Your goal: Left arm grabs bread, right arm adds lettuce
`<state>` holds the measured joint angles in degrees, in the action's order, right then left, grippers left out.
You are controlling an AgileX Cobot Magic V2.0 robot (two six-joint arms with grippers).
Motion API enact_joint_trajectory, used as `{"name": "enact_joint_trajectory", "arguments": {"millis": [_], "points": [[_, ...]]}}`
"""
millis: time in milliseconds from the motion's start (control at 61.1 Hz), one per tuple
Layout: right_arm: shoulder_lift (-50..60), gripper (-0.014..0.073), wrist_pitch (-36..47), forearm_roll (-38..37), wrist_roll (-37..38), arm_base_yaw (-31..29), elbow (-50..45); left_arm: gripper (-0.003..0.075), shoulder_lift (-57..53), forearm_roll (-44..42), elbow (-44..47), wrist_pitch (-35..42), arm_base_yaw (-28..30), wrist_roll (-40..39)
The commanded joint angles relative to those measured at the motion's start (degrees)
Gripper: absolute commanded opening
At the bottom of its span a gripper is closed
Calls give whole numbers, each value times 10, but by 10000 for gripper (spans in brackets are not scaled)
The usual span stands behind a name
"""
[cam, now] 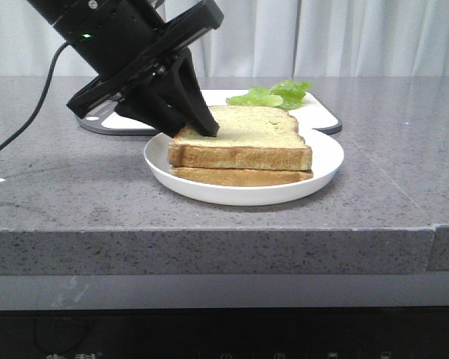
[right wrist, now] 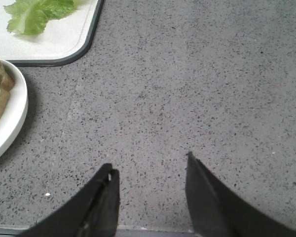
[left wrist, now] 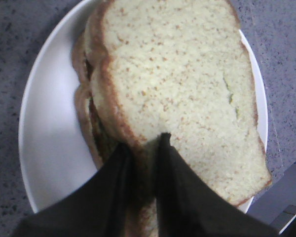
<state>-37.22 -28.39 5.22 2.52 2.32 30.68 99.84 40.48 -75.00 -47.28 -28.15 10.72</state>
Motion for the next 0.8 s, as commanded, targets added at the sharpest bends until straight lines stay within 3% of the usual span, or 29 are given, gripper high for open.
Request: {"name": "enact_joint_trajectory", "arguments": {"millis": [0,49,327,605,785], "points": [[-4,351,43,-5,-3,-3,21,11,-24,13,-17,1,-4,1],[-4,351,43,-5,-3,-3,21,-19,-27,13,-17,0,-4,1],[-4,351,43,-5,-3,-3,21,-20,-99,-5,-17,-32,12,3],[-4,351,41,27,-3,-3,25,-20,-241,-6,6,-73,117,25],[-56,351,23,47,-3,-3,71,-20,-353,-13,97,-75,202,45]]}}
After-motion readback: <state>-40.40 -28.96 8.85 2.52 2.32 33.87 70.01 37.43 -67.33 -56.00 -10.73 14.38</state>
